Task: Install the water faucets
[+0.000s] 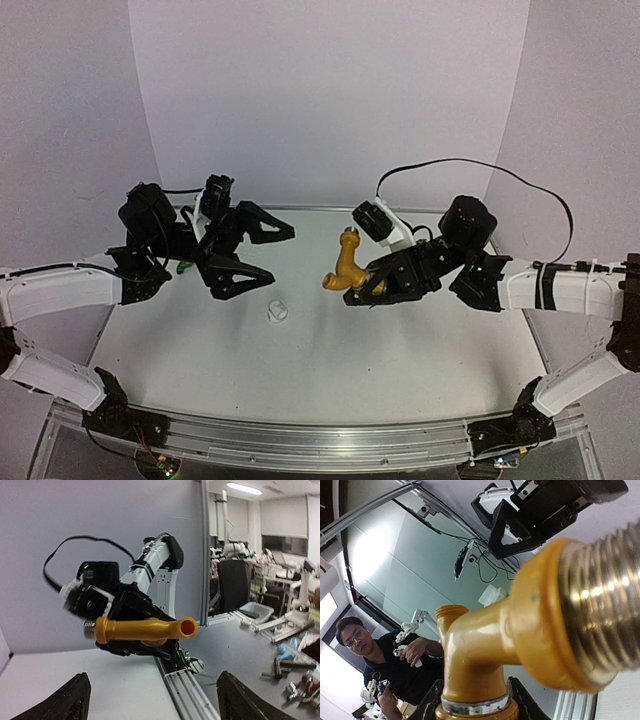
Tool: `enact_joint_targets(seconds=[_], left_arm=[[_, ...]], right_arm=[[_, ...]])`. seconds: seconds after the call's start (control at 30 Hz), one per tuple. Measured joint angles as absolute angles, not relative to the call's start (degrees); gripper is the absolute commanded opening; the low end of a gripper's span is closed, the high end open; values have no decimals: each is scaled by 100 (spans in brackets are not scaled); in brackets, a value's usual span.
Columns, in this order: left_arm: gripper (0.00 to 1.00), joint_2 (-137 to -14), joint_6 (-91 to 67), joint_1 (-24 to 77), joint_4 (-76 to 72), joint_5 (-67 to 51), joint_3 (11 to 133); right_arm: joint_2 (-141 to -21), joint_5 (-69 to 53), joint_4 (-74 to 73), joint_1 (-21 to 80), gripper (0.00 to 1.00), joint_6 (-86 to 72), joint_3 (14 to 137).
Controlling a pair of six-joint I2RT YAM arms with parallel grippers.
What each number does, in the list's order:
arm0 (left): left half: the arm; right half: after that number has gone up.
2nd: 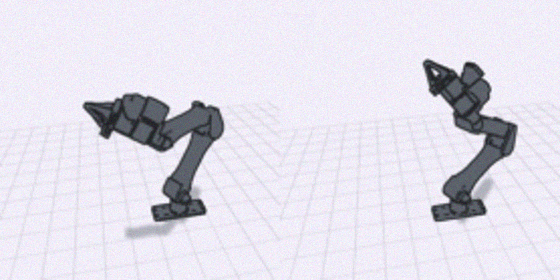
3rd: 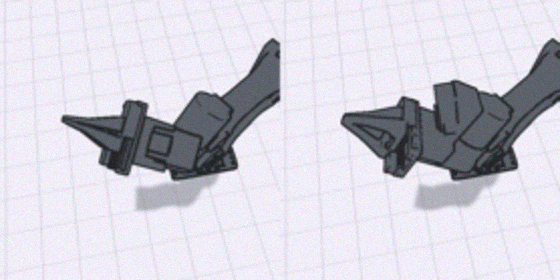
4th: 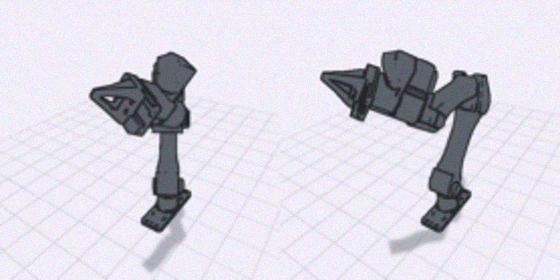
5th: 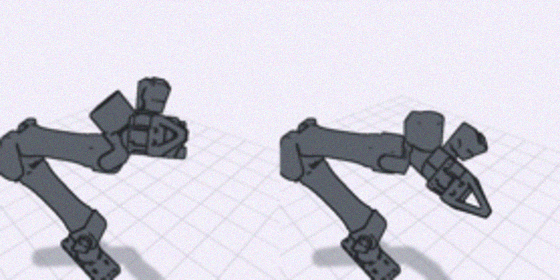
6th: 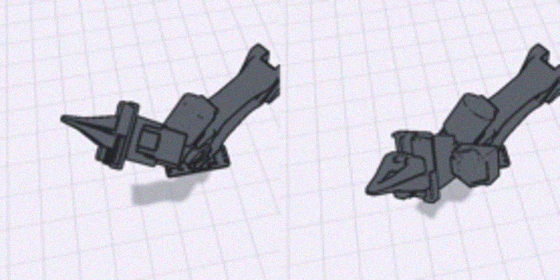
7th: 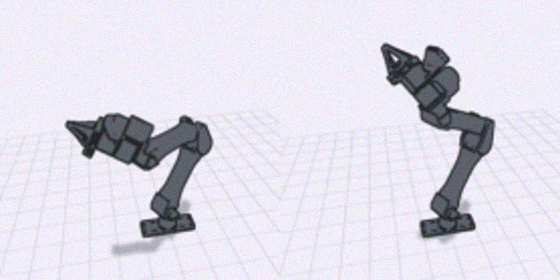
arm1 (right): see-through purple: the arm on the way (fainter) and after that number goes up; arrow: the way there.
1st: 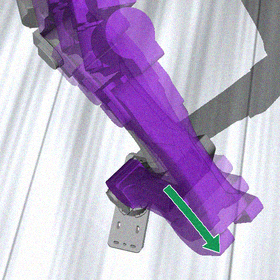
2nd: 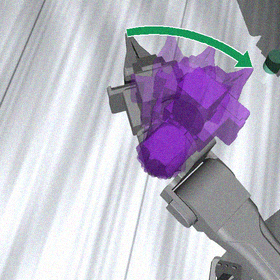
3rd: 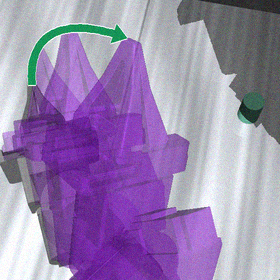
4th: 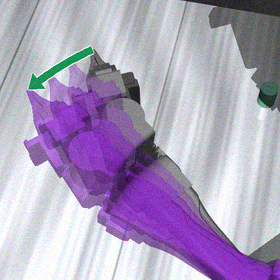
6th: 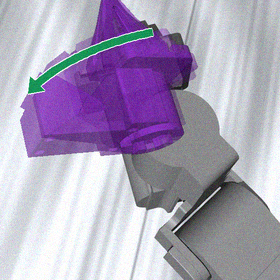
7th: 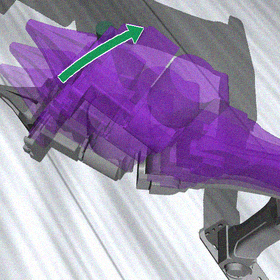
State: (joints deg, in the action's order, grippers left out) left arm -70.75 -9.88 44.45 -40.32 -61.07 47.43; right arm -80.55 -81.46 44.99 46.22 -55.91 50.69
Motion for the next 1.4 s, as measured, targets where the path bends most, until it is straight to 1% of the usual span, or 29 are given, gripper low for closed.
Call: enact_joint_targets(seconds=[0.2, 0.27, 0.37, 0.47, 0.5, 0.57, 0.63, 0.67, 0.7, 0.8, 0.9, 1.0, 1.17, 1.23, 1.3, 1.4], left_arm=[[86, -7714, 114, 4506, -3894, -7104, 5837], [85, -7840, 353, 4588, -3885, -7291, 5951], [81, -8051, 648, 4708, -3845, -7505, 6027], [91, -8175, 889, 4761, -3747, -7438, 6050], [93, -8172, 970, 4790, -3717, -7258, 6026], [95, -8099, 1165, 4910, -3704, -6722, 5901], [91, -7942, 1326, 5133, -3688, -6104, 5671], [88, -7849, 1358, 5251, -3688, -5783, 5552], [88, -7773, 1335, 5357, -3689, -5552, 5477], [89, -7678, 905, 5646, -3701, -4844, 5420], [89, -7597, 335, 5694, -3695, -4209, 5287], [87, -7464, -140, 5665, -3705, -3815, 5038], [90, -7138, -551, 5662, -3661, -3300, 4673], [89, -6970, -731, 5667, -3494, -2985, 4563], [90, -6872, -996, 5669, -3297, -2623, 4559], [90, -6843, -1761, 5667, -2993, -2039, 4630]], right_arm=[[-8071, -8321, 4494, 4661, 0, -5896, 5126], [-8106, -8348, 4491, 4681, 0, -5975, 5196], [-8187, -8361, 4492, 4703, 0, -6087, 5386], [-8266, -8316, 4495, 4706, 0, -6175, 5559], [-8292, -8265, 4496, 4708, 0, -6190, 5595], [-8369, -8142, 4499, 4707, 0, -6216, 5645], [-8489, -8066, 4502, 4708, 0, -6225, 5687], [-8538, -8040, 4502, 4711, 0, -6224, 5690], [-8597, -7963, 4492, 4721, 0, -6223, 5691], [-8776, -7632, 4393, 4729, 0, -6097, 5701], [-8849, -7357, 4084, 4729, 0, -5822, 5735], [-8888, -7148, 3884, 4729, 0, -5624, 5775], [-8898, -6900, 3615, 4729, 0, -5291, 5776], [-8888, -6751, 3370, 4729, 0, -5023, 5776], [-8869, -6619, 3089, 4729, 0, -4778, 5776], [-8806, -6391, 2594, 4729, 0, -4378, 5776]])
